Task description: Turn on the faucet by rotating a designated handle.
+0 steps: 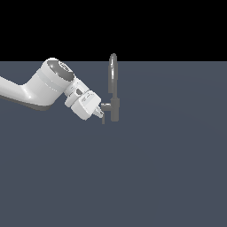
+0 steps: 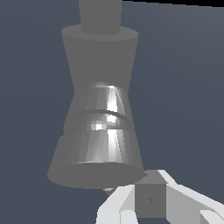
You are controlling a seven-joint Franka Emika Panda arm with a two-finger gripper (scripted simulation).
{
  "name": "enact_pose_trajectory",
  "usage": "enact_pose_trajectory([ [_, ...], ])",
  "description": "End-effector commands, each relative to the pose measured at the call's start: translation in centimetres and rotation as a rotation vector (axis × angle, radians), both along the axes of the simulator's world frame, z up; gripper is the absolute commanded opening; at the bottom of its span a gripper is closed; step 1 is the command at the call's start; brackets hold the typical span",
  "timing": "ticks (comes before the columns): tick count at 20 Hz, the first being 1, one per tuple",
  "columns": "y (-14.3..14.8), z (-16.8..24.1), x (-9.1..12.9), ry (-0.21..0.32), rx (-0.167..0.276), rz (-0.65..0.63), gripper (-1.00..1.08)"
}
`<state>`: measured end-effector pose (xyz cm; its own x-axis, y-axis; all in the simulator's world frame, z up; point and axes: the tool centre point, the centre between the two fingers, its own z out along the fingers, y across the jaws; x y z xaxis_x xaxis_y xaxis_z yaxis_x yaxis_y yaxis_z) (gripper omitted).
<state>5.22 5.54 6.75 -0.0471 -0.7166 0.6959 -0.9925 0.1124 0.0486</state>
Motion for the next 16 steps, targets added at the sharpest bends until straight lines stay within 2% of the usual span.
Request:
enact_pose_trajectory([
  [1, -1.4, -0.2, 0.8, -0.003, -0.010, -0.010, -1.00],
  [16, -1.2, -2.8, 4.5, 0.004, -0.014, 0.037, -1.00],
])
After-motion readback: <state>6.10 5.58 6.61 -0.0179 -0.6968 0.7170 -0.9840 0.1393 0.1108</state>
